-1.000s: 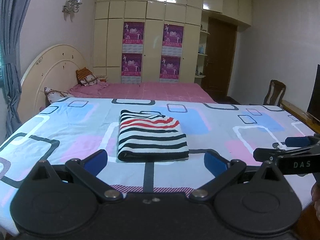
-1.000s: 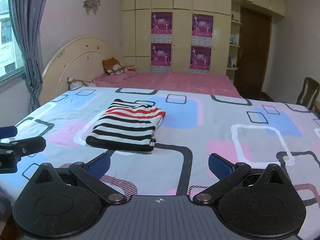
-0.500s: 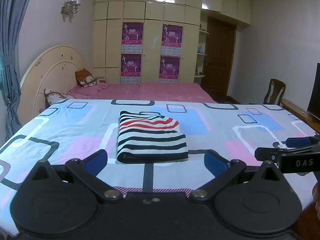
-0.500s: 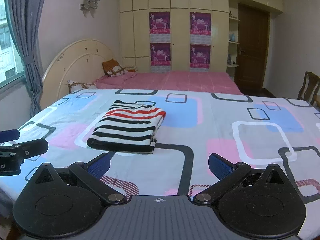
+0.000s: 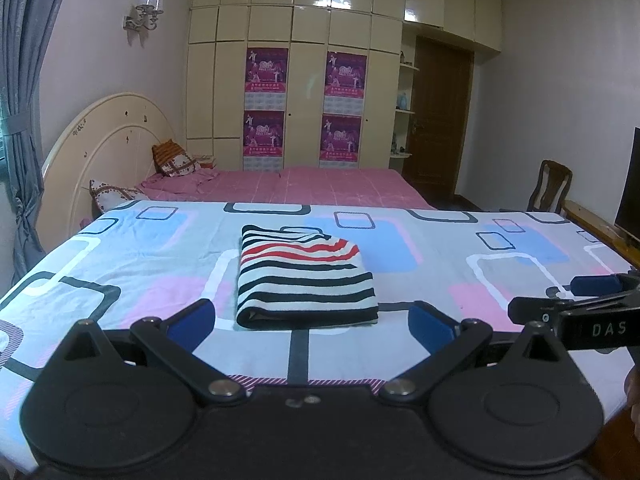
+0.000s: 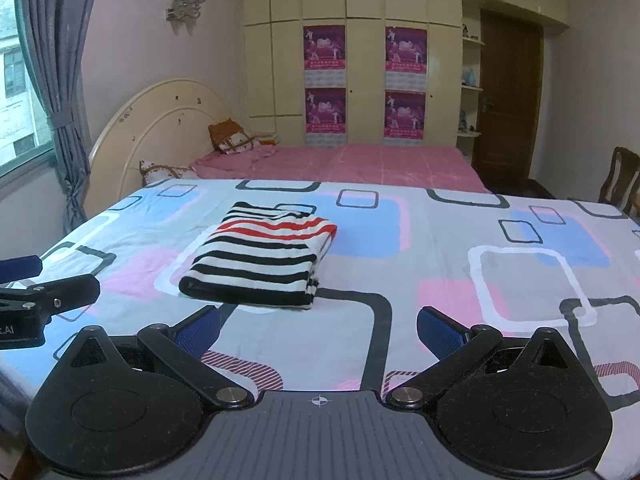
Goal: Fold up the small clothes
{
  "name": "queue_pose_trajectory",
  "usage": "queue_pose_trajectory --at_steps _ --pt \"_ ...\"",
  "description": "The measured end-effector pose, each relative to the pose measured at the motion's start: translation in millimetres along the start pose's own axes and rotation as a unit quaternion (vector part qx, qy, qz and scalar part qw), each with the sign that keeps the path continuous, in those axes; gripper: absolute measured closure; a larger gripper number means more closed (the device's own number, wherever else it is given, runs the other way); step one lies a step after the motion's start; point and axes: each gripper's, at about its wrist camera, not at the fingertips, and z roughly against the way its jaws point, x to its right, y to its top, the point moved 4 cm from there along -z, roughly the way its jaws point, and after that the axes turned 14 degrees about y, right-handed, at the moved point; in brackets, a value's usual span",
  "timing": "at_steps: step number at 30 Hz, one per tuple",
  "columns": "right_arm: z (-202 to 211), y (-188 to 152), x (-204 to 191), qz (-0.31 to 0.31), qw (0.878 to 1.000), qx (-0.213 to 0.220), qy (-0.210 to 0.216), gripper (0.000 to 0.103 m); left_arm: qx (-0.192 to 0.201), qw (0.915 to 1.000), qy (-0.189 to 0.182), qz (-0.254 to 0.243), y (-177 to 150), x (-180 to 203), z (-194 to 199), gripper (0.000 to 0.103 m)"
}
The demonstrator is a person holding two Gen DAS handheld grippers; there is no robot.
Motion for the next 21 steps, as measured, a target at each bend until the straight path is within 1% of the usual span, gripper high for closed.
queue_pose_trajectory --at_steps 7,21 --pt "-1.8 -0.5 0.1 0.009 1.000 -0.002 -0.002 0.000 -0.001 1.0000 0.000 -0.001 0.3 -0.3 0.4 0.000" --pt "0.2 1.1 5.5 0.005 1.000 0.001 0.001 0.000 -0.002 0.9999 -0.006 -0.008 2.9 3.1 -1.7 0.000"
